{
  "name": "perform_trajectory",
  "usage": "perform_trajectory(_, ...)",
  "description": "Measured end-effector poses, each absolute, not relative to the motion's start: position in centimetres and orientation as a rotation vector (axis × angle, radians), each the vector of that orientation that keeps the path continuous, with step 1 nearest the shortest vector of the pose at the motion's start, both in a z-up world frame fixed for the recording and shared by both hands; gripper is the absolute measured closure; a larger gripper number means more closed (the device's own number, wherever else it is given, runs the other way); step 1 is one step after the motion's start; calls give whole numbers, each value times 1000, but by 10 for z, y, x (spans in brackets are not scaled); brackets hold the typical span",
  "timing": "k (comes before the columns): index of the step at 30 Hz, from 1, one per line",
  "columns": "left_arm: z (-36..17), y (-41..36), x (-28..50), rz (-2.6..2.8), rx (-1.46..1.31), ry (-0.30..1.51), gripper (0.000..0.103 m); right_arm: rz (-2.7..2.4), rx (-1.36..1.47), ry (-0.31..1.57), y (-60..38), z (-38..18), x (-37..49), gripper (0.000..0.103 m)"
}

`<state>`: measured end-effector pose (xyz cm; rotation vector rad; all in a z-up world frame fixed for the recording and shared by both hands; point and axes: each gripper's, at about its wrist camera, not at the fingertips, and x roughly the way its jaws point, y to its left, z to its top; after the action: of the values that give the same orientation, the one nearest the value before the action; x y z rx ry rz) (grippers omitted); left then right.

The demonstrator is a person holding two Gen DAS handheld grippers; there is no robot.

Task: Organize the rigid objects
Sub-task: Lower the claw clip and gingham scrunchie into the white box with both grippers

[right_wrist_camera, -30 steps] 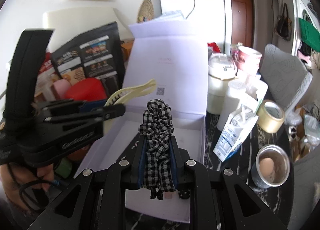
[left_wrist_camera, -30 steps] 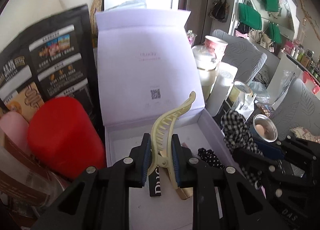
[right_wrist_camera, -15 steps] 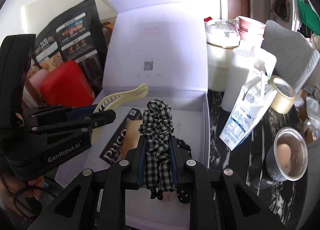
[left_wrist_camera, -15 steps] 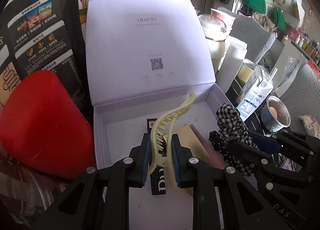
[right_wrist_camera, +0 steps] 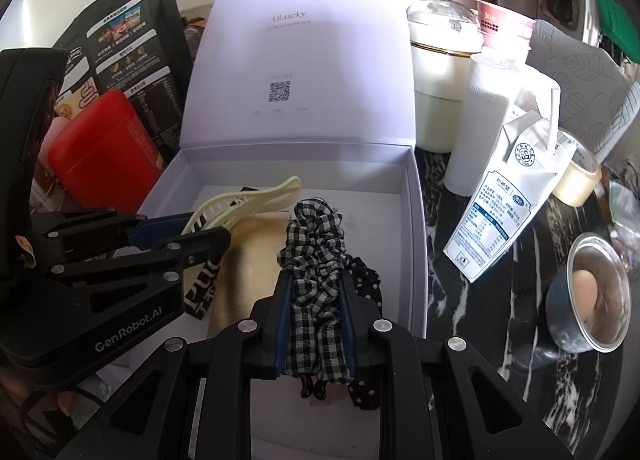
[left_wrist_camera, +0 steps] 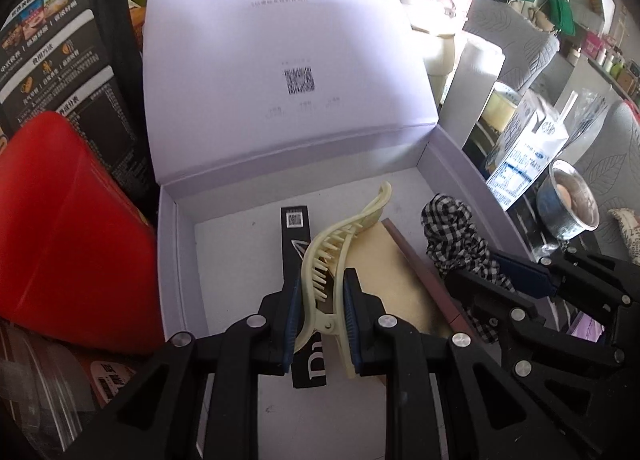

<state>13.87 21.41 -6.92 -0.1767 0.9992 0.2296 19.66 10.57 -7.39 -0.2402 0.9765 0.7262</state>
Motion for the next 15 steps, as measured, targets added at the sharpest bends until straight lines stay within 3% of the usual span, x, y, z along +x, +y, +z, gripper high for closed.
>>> perform_trajectory(8, -68, 213, 146, 235, -188, 1009, 83, 715, -214, 1005, 103, -76, 201, 78)
perform_trajectory(15, -68, 215, 146, 253, -204, 1029, 83, 709, -191, 996, 95, -66, 199, 64)
